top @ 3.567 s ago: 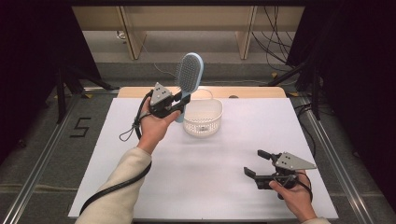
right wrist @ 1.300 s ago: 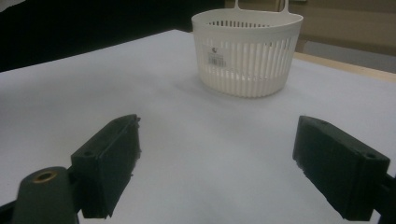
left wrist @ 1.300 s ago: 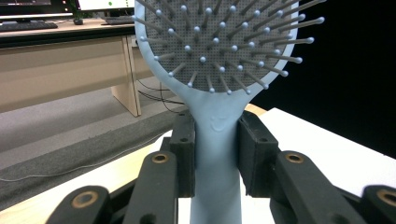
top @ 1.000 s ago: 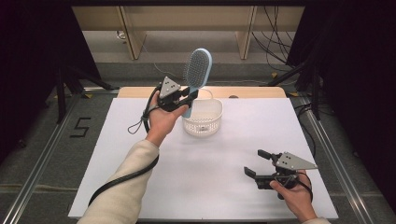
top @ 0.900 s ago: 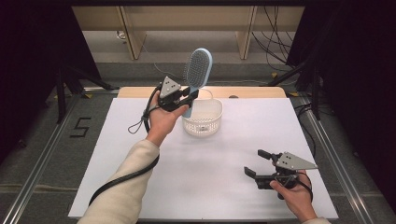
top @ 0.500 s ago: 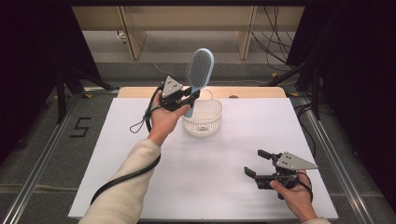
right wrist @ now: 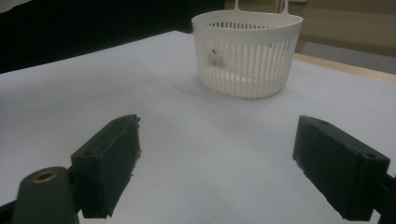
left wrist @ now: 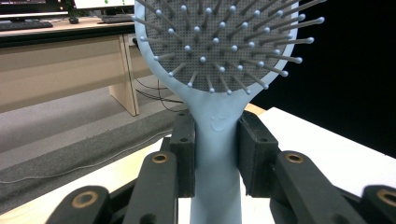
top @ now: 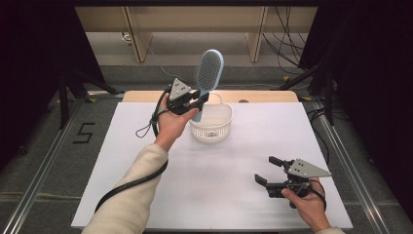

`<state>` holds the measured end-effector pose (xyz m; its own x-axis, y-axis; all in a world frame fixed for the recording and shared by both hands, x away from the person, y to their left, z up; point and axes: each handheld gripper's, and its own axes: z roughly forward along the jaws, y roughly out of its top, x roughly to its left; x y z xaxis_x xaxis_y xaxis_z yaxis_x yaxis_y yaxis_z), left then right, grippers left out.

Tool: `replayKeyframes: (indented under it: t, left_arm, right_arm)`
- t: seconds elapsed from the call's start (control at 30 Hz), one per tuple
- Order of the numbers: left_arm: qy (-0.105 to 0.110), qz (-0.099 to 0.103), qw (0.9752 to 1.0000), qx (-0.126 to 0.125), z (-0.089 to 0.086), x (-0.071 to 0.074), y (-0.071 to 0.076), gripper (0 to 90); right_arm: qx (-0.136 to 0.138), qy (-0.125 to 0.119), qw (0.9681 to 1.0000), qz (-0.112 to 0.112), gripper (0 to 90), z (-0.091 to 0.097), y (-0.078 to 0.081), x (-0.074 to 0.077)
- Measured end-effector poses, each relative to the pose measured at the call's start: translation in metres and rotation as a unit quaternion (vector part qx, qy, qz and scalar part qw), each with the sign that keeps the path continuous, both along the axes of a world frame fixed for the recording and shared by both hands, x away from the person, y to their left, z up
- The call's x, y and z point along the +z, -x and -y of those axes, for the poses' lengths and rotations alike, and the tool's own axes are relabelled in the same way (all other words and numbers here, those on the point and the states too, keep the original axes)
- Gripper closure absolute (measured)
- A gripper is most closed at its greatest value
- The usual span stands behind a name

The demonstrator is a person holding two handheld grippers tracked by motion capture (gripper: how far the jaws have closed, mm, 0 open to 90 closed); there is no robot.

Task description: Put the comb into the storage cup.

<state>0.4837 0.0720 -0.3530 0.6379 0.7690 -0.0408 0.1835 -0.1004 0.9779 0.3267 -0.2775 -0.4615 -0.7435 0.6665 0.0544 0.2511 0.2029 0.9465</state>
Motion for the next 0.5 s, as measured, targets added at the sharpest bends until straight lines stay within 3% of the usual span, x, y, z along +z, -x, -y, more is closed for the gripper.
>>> replayKeyframes:
  t: [0.5]
  left_arm:
    - [0.000, -0.002, 1.0000, -0.002, 0.0032, -0.0002, -0.0024, 69.7]
  right_arm:
    - [0.000, 0.000, 1.0000, -0.001, 15.5, 0.0003, -0.0002, -0.0001]
